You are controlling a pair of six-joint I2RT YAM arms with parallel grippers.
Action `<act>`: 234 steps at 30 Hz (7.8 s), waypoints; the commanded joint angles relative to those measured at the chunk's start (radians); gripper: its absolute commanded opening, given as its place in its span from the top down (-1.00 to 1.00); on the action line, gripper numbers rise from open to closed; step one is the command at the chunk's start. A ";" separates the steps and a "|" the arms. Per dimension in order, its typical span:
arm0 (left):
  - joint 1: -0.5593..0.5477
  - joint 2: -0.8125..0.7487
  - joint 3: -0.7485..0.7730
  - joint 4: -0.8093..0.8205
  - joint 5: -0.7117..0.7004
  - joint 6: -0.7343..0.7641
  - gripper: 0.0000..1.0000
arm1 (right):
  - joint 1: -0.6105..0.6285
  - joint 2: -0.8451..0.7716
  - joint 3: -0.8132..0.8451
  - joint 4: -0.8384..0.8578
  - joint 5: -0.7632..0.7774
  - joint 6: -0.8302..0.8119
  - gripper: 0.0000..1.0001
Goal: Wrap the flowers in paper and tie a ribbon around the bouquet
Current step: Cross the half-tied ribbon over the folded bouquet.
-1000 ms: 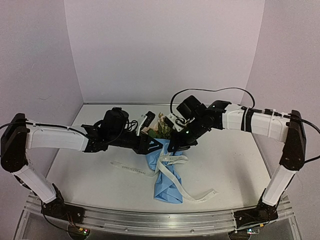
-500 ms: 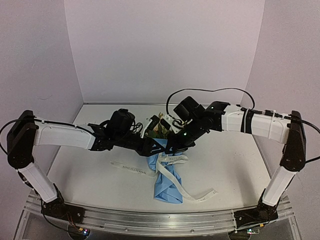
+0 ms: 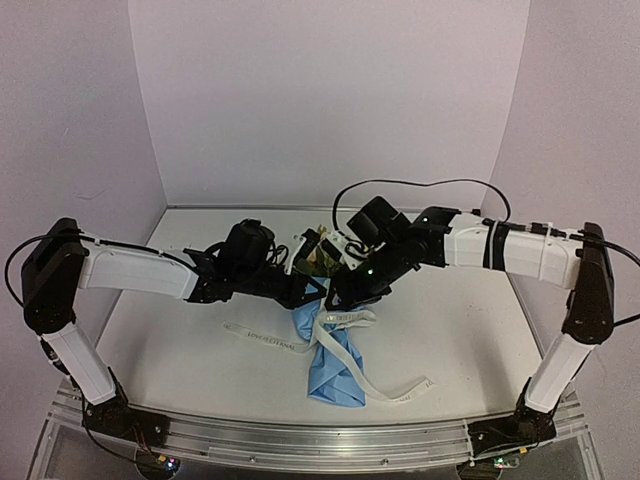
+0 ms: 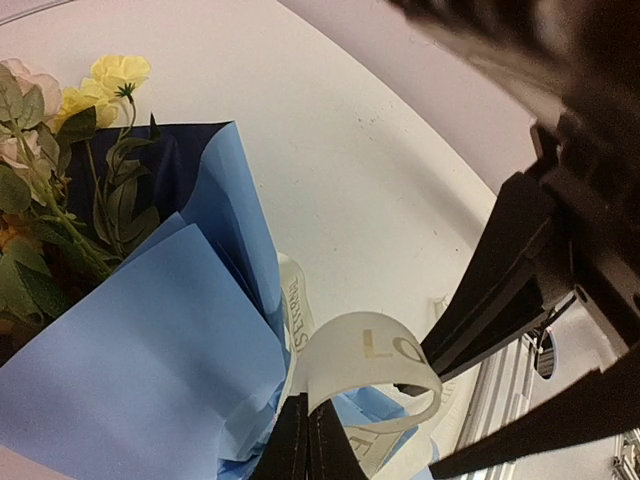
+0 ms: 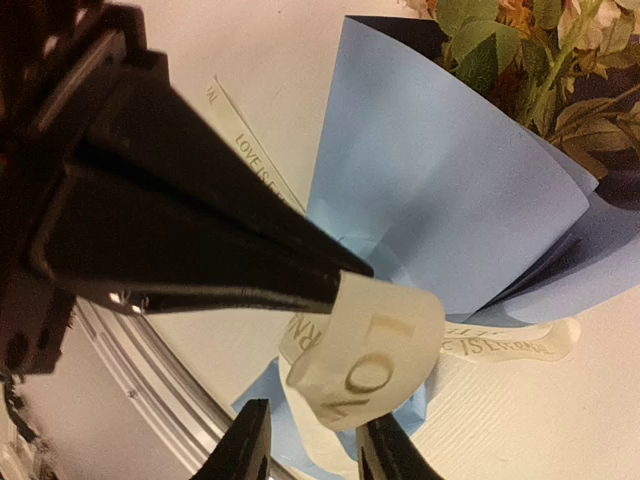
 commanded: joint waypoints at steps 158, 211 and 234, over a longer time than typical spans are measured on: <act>-0.045 0.074 0.265 -0.440 -0.080 0.100 0.36 | 0.116 -0.281 -0.700 0.442 0.420 0.161 0.98; -0.088 0.125 0.335 -0.464 -0.154 0.108 1.00 | 0.116 -0.298 -0.568 0.414 0.417 0.264 1.00; -0.088 0.080 0.291 -0.446 -0.090 0.106 1.00 | 0.053 -0.019 -0.593 1.018 0.260 0.482 1.00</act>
